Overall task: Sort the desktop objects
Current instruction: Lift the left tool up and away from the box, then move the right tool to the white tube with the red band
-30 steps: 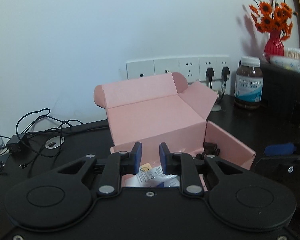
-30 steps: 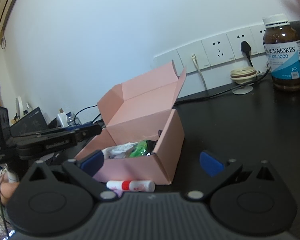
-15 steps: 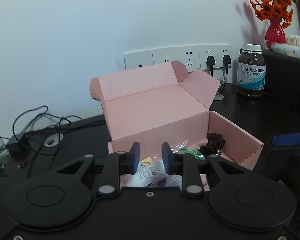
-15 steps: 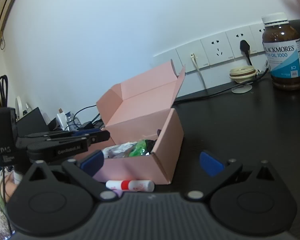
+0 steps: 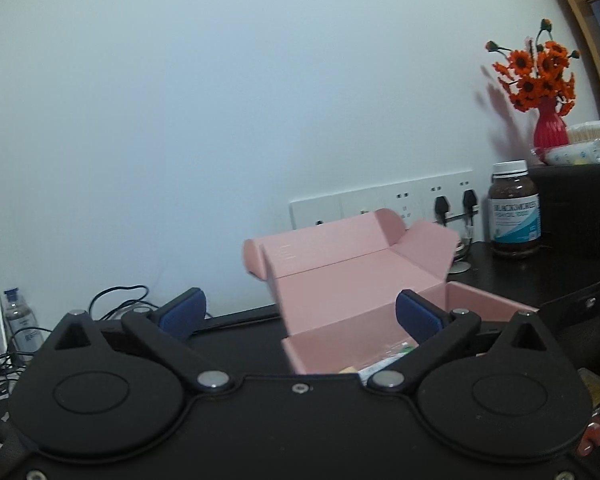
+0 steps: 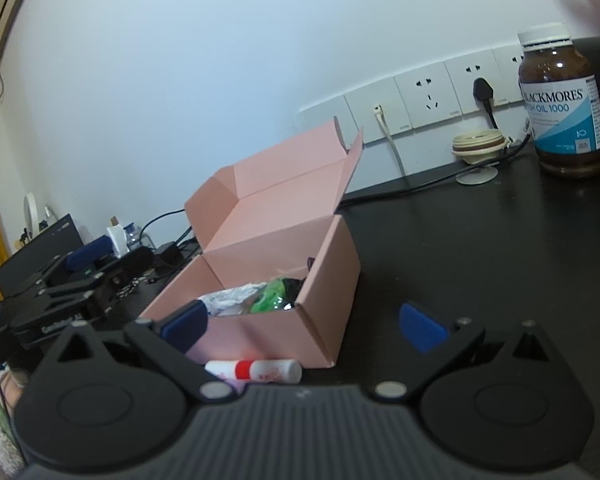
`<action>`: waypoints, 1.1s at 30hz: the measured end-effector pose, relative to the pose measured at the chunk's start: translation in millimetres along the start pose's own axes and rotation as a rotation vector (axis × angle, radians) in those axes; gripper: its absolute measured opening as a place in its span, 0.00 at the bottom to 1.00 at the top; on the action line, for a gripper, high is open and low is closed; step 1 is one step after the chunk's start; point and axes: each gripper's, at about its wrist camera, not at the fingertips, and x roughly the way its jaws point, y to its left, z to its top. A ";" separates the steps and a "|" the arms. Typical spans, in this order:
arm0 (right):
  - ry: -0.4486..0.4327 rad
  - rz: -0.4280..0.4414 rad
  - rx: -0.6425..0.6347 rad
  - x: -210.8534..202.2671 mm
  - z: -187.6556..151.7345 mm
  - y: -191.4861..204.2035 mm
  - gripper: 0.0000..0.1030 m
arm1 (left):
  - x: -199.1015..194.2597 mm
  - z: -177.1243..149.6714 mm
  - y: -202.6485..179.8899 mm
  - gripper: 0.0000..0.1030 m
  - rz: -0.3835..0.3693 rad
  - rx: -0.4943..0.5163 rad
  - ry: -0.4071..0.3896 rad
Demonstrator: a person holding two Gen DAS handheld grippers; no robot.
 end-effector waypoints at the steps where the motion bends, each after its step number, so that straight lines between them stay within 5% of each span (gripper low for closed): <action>1: 0.002 -0.005 0.000 0.2 -0.1 0.2 0.99 | 0.7 -0.1 4.1 1.00 -0.003 -0.018 0.002; 9: 0.036 -0.052 0.003 6.4 -0.2 0.6 0.99 | 5.9 -2.6 31.3 1.00 -0.095 -0.157 0.073; 14: 0.058 0.018 0.002 10.7 0.3 -0.4 0.99 | 5.2 0.2 30.6 1.00 -0.091 -0.183 0.121; 23: -0.025 -0.009 0.052 1.1 3.0 -7.5 0.99 | -3.8 1.0 14.6 1.00 -0.022 -0.159 0.119; 33: 0.056 -0.064 -0.103 -16.4 -8.6 21.2 0.99 | -3.6 2.3 19.9 1.00 0.044 -0.198 0.114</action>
